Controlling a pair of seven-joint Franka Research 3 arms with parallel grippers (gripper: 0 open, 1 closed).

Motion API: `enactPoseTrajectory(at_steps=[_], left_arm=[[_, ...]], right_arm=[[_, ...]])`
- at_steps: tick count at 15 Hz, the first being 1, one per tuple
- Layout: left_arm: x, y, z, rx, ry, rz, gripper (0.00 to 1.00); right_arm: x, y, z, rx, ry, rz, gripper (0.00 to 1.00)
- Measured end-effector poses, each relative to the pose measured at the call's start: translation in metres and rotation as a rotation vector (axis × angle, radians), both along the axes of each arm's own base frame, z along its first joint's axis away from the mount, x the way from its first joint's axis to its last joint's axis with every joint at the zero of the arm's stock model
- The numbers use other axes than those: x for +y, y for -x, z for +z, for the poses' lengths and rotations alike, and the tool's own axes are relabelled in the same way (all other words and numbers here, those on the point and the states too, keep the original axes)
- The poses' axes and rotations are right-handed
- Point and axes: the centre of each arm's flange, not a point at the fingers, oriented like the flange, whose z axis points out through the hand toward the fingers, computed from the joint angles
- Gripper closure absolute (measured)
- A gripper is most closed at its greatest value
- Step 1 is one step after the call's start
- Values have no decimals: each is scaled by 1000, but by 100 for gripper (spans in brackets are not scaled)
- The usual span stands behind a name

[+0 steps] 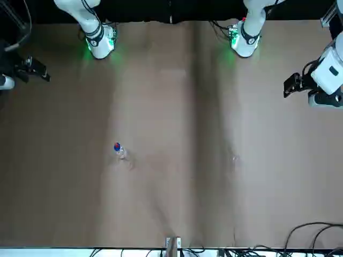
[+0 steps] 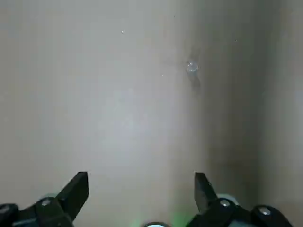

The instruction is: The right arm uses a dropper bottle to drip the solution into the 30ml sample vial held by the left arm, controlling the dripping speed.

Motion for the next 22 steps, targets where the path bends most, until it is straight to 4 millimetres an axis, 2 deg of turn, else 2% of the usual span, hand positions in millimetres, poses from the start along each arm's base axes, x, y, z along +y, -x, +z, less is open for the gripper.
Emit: enactPoseTrajectory(at_steps=[3,6,9,11,14,17,20,22], left_arm=[[0,0,0,0,0,0,1],[2,-1,-1,3,0,5,1],[23,-11,-16,6,6,34,1],[48,-25,-41,29,17,50,1],[62,-48,-90,74,42,20,1],[83,-69,-130,73,70,-32,1],[110,-82,-179,115,106,-92,1],[116,-90,-214,136,135,-166,1]], right_arm=[[0,5,7,-15,-2,0,0],[2,-2,-3,-41,1,-3,0],[17,-16,-17,-62,5,13,0],[40,-37,-45,-59,13,18,0],[92,-69,-100,-49,37,-23,0],[132,-85,-154,5,50,-4,1],[157,-99,-187,-1,10,-4,7],[168,-105,-204,-2,6,-28,10]])
